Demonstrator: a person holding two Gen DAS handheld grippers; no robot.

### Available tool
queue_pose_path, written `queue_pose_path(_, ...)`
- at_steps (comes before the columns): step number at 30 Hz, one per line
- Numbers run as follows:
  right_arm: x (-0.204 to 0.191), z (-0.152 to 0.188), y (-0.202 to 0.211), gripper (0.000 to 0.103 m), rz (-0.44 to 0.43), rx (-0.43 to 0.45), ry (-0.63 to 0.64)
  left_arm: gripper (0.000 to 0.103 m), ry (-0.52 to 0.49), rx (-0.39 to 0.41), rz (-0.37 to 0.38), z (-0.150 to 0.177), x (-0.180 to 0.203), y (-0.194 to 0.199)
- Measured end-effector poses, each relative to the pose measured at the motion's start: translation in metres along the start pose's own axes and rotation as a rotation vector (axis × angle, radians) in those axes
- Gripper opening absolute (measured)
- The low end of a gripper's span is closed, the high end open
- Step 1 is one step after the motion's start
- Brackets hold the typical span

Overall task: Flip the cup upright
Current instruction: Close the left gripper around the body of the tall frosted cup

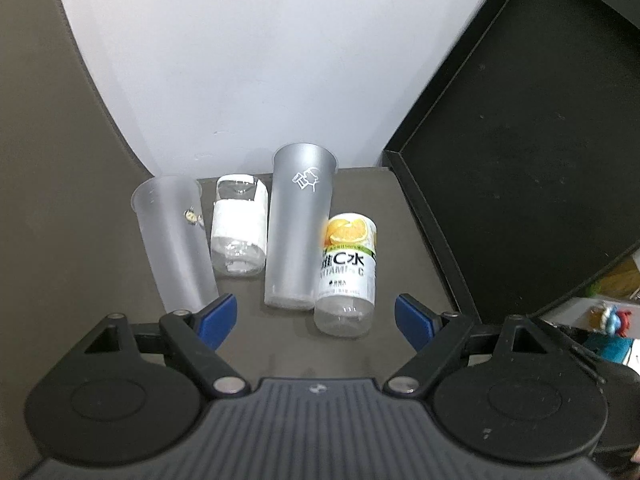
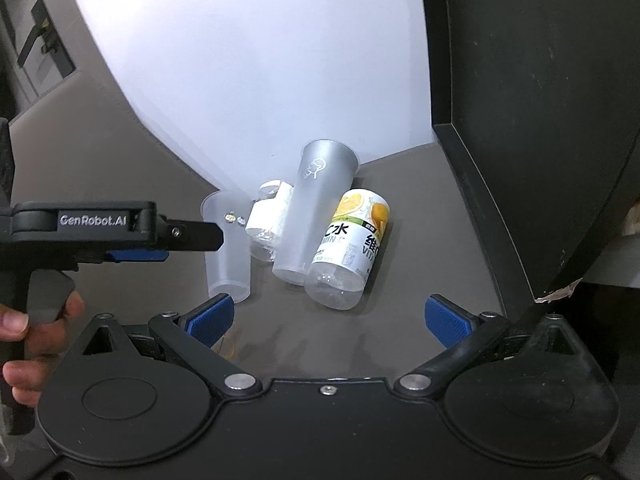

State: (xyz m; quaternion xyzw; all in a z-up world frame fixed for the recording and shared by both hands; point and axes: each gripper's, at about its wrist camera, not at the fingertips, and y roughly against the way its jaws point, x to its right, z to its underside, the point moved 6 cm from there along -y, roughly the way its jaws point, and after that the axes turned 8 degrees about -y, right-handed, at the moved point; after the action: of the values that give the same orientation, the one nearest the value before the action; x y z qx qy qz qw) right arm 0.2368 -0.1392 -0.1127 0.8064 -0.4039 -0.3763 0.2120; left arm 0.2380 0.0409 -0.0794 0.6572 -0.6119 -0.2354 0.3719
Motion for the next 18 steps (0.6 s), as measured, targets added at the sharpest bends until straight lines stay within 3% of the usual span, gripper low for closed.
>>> queue_pose_path(13, 0.031, -0.001, -0.020, 0.103, 0.003, 0.000, -0.082, 0.082, -0.022, -0.046, 0.000, -0.022, 0.007, -0.056)
queue_pose_path(18, 0.044, 0.000, -0.023, 0.103, 0.030, 0.017, -0.111, 0.067, -0.011, -0.077, -0.001, -0.027, 0.005, -0.079)
